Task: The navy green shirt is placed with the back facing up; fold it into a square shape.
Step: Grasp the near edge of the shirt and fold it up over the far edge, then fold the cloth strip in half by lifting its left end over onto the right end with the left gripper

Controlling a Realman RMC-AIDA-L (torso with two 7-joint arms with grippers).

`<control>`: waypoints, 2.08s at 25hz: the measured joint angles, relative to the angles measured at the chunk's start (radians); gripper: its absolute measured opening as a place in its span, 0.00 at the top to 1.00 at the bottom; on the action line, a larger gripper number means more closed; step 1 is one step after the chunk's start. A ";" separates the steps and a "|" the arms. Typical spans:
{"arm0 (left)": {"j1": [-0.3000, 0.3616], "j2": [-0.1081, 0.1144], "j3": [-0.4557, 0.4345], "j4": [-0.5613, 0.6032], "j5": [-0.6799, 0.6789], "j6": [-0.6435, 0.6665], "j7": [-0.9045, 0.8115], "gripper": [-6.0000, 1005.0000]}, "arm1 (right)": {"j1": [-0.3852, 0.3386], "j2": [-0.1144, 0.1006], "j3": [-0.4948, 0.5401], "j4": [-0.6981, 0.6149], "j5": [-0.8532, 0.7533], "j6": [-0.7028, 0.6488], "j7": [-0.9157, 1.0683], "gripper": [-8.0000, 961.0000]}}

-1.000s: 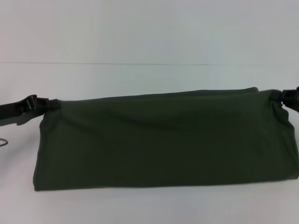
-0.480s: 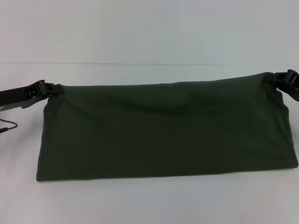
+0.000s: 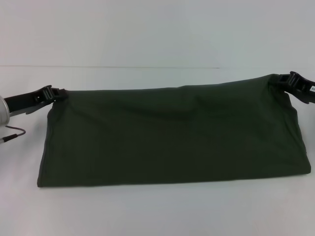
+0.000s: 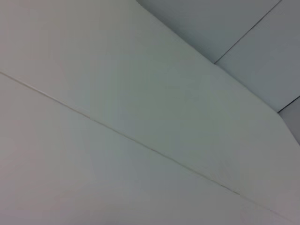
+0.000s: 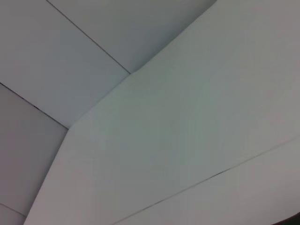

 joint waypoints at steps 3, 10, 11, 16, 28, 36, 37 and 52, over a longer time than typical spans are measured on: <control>0.000 -0.011 0.000 -0.014 -0.032 -0.024 0.052 0.93 | 0.009 0.015 -0.002 0.000 0.000 0.037 -0.029 0.95; -0.002 -0.046 0.000 -0.038 -0.082 -0.127 0.121 0.92 | 0.033 0.051 -0.009 0.010 0.027 0.146 -0.130 0.95; 0.003 -0.057 -0.001 -0.039 -0.110 -0.139 0.157 0.92 | 0.034 0.053 -0.010 0.016 0.043 0.153 -0.158 0.91; 0.018 -0.095 0.002 -0.045 -0.212 -0.190 0.285 0.91 | 0.037 0.054 -0.013 0.046 0.100 0.176 -0.252 0.73; 0.060 -0.112 0.002 -0.053 -0.298 -0.225 0.320 0.53 | -0.050 0.052 -0.012 0.047 0.326 0.115 -0.309 0.41; 0.132 -0.089 0.009 -0.045 -0.293 -0.060 0.252 0.21 | -0.122 -0.006 -0.070 0.044 0.317 -0.060 -0.253 0.13; 0.148 -0.073 0.022 -0.045 -0.285 -0.014 0.208 0.20 | -0.132 -0.019 -0.094 0.041 0.301 -0.087 -0.220 0.09; 0.232 0.033 0.126 0.217 0.082 0.413 -0.215 0.14 | -0.212 -0.143 -0.203 -0.054 -0.008 -0.381 0.057 0.10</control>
